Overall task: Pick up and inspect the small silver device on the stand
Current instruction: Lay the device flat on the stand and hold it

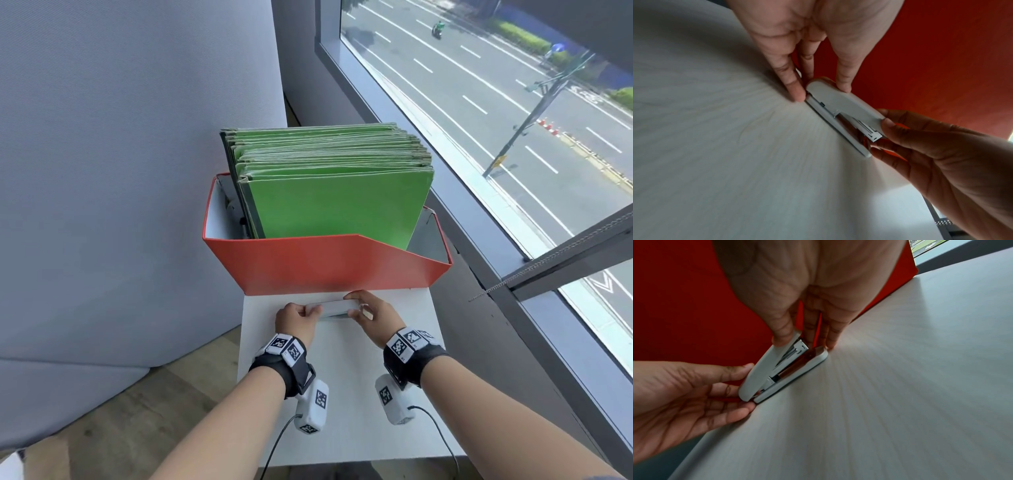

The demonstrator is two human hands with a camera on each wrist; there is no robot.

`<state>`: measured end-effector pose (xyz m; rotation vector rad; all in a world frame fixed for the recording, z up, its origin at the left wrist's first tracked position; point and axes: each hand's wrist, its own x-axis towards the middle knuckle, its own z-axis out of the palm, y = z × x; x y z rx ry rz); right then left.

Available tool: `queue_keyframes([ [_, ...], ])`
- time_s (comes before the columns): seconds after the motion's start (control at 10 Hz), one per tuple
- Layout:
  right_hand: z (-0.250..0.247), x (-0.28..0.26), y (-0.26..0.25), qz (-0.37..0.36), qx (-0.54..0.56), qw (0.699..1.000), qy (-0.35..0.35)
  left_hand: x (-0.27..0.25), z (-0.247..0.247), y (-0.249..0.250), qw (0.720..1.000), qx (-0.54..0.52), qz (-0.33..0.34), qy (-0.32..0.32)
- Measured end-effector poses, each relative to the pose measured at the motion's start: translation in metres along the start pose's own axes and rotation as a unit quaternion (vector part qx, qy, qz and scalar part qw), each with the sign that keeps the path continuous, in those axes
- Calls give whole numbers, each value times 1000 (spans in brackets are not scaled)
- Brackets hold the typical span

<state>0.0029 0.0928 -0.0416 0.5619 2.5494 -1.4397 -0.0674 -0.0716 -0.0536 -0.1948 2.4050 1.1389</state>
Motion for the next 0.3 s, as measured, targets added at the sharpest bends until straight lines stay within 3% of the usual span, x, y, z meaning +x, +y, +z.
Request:
queue_keyframes([
  [0.2, -2, -8, 1, -7, -4, 1000, 5, -7, -5, 2, 1000, -30, 3, 7],
  [0.3, -4, -16, 11, 18, 2, 1000, 24, -14, -14, -12, 999, -1, -4, -34],
])
